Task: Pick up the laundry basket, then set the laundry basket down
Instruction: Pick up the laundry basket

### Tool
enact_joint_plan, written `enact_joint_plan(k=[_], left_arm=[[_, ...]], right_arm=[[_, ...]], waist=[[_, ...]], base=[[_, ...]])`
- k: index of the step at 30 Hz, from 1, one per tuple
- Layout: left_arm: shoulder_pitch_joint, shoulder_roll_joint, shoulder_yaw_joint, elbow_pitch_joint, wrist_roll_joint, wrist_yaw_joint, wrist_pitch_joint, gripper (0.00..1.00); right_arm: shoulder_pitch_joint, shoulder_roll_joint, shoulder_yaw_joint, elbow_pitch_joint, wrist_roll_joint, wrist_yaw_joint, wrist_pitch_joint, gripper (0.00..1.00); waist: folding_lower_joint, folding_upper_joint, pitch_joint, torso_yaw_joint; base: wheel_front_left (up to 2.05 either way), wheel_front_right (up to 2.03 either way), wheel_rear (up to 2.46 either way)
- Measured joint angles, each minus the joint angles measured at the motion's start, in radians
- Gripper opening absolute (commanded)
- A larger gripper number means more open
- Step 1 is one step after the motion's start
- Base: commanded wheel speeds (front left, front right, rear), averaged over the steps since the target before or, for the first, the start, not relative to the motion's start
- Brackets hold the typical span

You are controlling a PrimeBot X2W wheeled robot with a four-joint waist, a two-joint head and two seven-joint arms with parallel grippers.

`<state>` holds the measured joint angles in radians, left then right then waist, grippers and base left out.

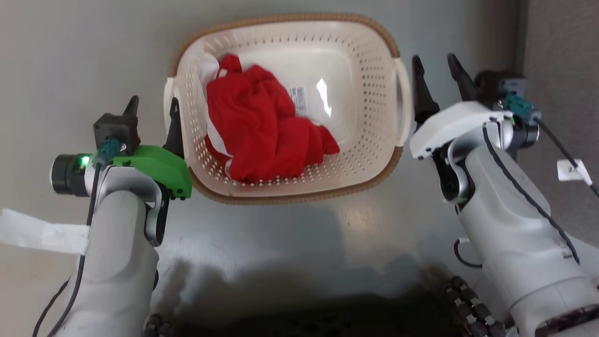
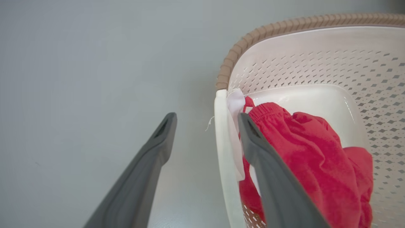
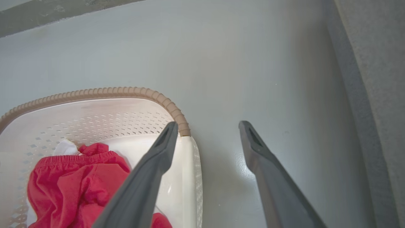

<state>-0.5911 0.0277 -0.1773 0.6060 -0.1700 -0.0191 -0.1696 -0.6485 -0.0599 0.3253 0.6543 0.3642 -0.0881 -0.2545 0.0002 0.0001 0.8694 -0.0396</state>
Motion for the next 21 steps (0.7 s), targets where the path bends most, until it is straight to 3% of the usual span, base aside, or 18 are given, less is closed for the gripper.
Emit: enact_joint_plan(k=[10,21], left_arm=[[-0.069,-0.003,-0.034,0.101,-0.011,-0.008,-0.021,1.00],[-0.132,-0.010,-0.058,0.185,-0.054,-0.008,-0.040,1.00]], right_arm=[[-0.090,-0.002,0.064,0.084,0.047,0.012,0.000,1.00],[-0.151,-0.003,0.126,0.166,0.083,0.017,0.000,1.00]], waist=[[0.0000,0.0000,0.112,0.010],[-0.0001,0.0000,0.155,0.024]], base=[[0.00,0.00,0.00],[0.00,0.00,0.00]])
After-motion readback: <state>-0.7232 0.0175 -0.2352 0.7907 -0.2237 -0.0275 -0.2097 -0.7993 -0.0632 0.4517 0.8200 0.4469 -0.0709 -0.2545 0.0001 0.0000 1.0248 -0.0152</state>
